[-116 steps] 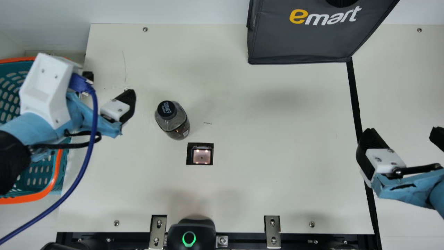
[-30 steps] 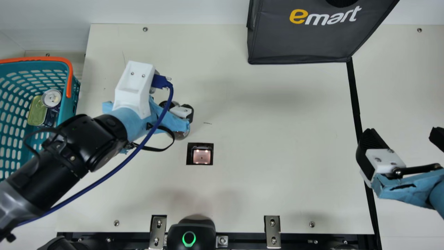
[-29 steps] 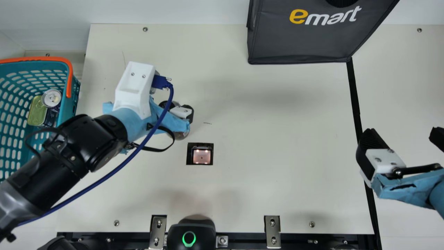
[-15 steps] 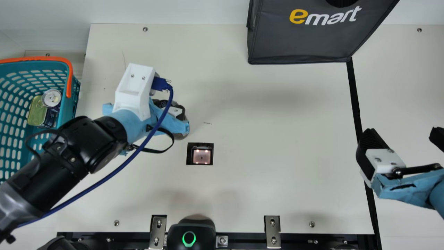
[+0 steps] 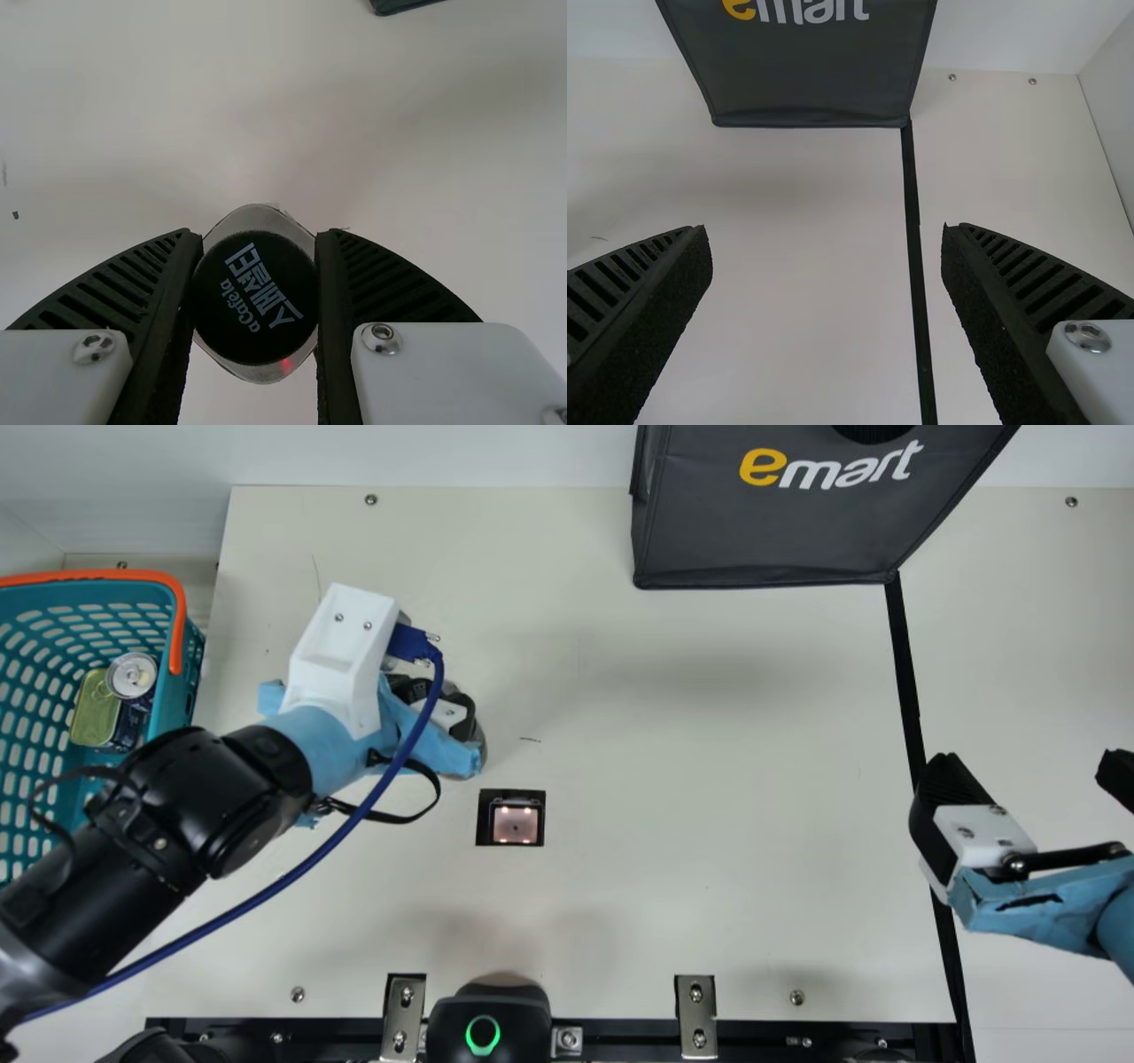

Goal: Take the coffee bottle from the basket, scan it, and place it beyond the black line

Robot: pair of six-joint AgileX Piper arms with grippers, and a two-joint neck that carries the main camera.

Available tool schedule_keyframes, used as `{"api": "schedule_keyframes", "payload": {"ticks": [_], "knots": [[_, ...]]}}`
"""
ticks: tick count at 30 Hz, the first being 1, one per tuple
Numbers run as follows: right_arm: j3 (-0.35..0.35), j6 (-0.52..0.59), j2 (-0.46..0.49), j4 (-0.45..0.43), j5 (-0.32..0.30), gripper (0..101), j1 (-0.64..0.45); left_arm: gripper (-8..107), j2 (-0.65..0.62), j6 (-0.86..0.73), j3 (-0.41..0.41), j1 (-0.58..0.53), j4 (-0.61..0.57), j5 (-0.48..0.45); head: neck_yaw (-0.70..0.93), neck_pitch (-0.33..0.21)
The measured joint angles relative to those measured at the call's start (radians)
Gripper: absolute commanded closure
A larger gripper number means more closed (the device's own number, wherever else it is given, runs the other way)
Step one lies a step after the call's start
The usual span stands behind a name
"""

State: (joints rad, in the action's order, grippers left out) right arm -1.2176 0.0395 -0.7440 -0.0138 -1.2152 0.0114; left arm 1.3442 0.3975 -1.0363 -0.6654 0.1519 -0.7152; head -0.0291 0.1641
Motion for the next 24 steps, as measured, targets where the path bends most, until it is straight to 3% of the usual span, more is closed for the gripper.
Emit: {"api": "schedule_keyframes", "payload": {"ticks": [24], "knots": [[0.0, 0.0, 0.0, 0.0, 0.001, 10, 0.0, 89, -0.126, -0.282, 0.015, -0.107, -0.168, -0.063, 0.0, 0.0]]}}
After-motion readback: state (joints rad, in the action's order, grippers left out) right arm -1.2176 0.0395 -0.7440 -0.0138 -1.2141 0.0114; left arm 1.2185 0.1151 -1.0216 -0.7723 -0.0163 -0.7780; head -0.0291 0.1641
